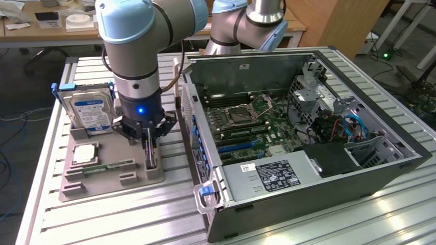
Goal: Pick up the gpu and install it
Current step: 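Pick up the gpu and move the gpu toward the slot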
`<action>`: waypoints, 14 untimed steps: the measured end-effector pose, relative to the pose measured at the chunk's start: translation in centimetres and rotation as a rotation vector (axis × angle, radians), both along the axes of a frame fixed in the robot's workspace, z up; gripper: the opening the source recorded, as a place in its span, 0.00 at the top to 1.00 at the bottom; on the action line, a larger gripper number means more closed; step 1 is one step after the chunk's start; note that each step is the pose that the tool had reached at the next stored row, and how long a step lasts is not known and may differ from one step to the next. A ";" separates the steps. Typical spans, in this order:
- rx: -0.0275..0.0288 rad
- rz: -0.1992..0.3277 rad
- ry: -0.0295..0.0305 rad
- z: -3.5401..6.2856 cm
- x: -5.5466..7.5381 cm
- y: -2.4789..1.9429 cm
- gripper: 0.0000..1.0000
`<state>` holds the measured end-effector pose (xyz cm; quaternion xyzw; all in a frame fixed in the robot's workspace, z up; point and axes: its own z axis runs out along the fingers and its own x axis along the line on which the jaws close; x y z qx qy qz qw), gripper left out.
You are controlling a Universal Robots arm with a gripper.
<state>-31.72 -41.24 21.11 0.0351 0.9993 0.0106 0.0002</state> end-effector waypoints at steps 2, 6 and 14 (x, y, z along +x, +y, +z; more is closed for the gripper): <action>0.0001 0.000 -0.0002 0.00 0.0 0.00 0.72; 0.0007 0.000 0.0000 0.35 0.0 0.00 0.72; 0.0022 0.000 0.0000 2.10 0.0 0.00 0.72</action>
